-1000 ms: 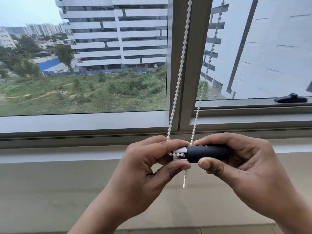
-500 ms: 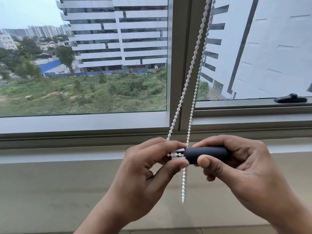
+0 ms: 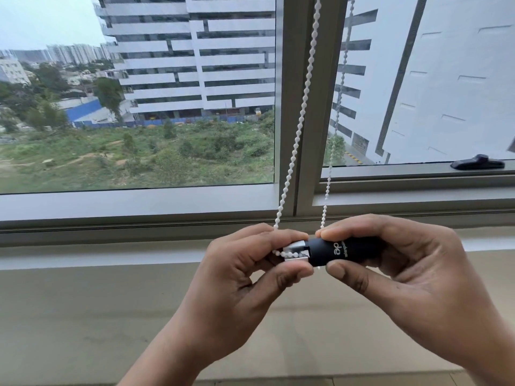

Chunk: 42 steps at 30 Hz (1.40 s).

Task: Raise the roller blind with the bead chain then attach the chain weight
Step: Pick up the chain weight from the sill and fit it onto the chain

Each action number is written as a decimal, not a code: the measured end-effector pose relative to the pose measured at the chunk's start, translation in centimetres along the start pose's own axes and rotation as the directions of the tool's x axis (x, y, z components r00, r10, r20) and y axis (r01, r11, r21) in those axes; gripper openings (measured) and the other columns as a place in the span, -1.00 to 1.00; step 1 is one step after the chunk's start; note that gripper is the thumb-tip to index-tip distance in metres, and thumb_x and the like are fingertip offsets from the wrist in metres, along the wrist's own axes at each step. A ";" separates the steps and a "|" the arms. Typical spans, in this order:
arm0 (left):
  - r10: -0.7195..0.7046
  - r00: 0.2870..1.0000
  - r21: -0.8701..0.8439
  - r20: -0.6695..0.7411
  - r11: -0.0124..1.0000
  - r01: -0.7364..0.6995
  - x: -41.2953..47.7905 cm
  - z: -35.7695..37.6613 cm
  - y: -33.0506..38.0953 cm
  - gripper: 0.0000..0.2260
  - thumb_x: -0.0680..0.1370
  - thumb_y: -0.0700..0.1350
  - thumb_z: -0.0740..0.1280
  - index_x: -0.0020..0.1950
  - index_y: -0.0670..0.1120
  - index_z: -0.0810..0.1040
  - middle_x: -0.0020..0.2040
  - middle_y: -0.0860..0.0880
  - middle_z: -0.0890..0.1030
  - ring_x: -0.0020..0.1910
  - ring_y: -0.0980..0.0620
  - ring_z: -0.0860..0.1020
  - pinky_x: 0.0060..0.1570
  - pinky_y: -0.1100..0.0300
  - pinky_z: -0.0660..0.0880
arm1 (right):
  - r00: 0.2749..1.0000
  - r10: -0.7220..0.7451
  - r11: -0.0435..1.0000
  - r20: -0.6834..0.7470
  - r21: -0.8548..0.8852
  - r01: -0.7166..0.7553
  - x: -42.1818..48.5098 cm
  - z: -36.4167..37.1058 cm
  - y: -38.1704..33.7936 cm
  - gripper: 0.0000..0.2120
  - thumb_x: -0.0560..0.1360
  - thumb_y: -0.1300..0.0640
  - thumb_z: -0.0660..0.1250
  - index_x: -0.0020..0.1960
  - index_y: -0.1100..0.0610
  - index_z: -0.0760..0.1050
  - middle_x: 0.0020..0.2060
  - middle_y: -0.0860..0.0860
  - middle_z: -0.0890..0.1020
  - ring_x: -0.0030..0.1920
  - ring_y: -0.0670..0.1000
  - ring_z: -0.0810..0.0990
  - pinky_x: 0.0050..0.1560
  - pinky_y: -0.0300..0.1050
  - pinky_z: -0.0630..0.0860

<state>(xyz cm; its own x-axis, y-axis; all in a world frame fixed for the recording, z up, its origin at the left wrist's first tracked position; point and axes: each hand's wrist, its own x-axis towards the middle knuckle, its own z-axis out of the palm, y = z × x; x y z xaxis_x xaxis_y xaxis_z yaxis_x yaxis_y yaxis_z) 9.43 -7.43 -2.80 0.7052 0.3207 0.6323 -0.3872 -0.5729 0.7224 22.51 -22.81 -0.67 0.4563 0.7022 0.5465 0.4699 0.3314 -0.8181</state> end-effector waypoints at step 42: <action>0.121 0.991 0.241 -0.063 0.965 -0.102 1.3 0.2 -1.9 -0.74 0.54 -0.25 0.38 0.22 -0.14 0.63 0.01 0.05 0.70 -0.01 0.16 0.65 0.02 0.32 0.52 | 0.983 0.181 0.940 -0.013 -0.291 -0.176 -0.3 1.0 7.6 -0.63 0.30 0.15 0.51 0.05 -0.14 0.65 -0.13 -0.08 0.58 -0.21 0.00 0.61 -0.22 -0.29 0.52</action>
<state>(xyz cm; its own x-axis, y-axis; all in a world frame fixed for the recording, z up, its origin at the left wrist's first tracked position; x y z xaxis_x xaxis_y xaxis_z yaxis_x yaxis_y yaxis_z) 11.23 -6.08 -3.42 0.6141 0.2963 0.7315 -0.3027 -0.7675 0.5651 25.19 -19.84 -7.26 0.5433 0.7423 0.3921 0.5811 0.0045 -0.8138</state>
